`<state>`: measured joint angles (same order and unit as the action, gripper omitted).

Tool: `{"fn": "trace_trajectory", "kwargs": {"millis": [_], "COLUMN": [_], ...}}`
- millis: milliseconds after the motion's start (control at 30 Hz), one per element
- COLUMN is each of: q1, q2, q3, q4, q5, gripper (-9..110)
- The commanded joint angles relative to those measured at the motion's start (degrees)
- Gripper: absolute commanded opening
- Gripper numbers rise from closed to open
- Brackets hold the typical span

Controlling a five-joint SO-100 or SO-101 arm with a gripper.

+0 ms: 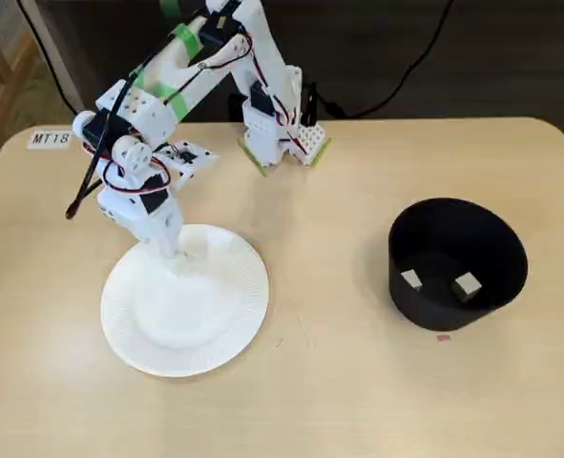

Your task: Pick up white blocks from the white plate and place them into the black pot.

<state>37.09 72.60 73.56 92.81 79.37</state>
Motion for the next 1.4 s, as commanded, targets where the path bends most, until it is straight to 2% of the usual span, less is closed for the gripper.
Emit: {"fn": "trace_trajectory", "kwargs": {"millis": [0,267,833,1367], "q1": [-0.79,-1.76,-2.64,-2.37], "q2": [0.44,0.0,-3.69,-8.88], "q3": [-2.55,-1.49,-1.85,-6.33], "q4": [1.49,2.37,2.46,1.93], "q5": [-1.85,-4.66,0.26,1.05], "gripper": [21,24,22,14]}}
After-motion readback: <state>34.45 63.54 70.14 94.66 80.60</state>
